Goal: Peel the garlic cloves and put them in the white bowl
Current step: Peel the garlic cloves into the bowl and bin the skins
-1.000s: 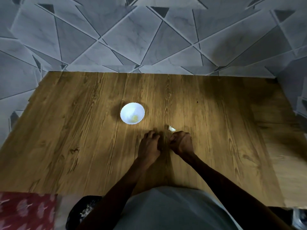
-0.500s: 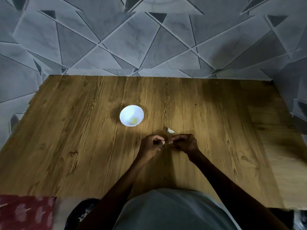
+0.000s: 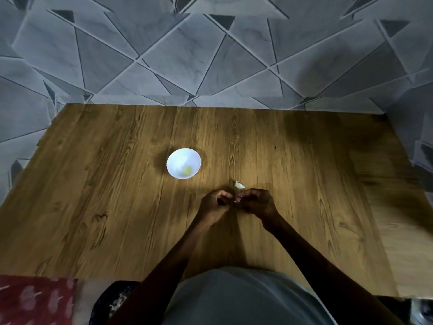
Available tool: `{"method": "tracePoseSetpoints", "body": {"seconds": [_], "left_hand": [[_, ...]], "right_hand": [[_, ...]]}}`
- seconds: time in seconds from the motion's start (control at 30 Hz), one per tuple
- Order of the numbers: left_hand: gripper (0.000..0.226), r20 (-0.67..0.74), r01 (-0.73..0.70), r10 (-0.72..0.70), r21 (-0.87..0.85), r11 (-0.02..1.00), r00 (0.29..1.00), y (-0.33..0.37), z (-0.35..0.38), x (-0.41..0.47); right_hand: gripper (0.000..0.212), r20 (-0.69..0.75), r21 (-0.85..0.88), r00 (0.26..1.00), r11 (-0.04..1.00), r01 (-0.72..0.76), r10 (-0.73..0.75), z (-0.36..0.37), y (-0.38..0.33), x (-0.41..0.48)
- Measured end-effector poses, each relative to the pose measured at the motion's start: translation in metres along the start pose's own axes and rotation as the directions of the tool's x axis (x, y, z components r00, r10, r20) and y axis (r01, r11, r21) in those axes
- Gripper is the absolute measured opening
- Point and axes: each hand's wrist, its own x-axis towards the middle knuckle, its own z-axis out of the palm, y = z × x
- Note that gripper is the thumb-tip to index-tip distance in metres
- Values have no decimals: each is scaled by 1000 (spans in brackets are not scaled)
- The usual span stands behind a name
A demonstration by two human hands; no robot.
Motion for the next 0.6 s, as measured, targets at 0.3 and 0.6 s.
{"method": "tracePoseSetpoints", "body": {"seconds": [0.3, 0.6], "left_hand": [[14, -25, 64, -71, -206, 976, 997, 1, 7, -1], [5, -21, 75, -83, -252, 965, 996, 9, 2, -7]], "right_hand": [[8, -1, -125, 985, 977, 171, -172, 2, 2, 2], [14, 49, -338, 956, 896, 288, -289, 0, -2, 3]]}}
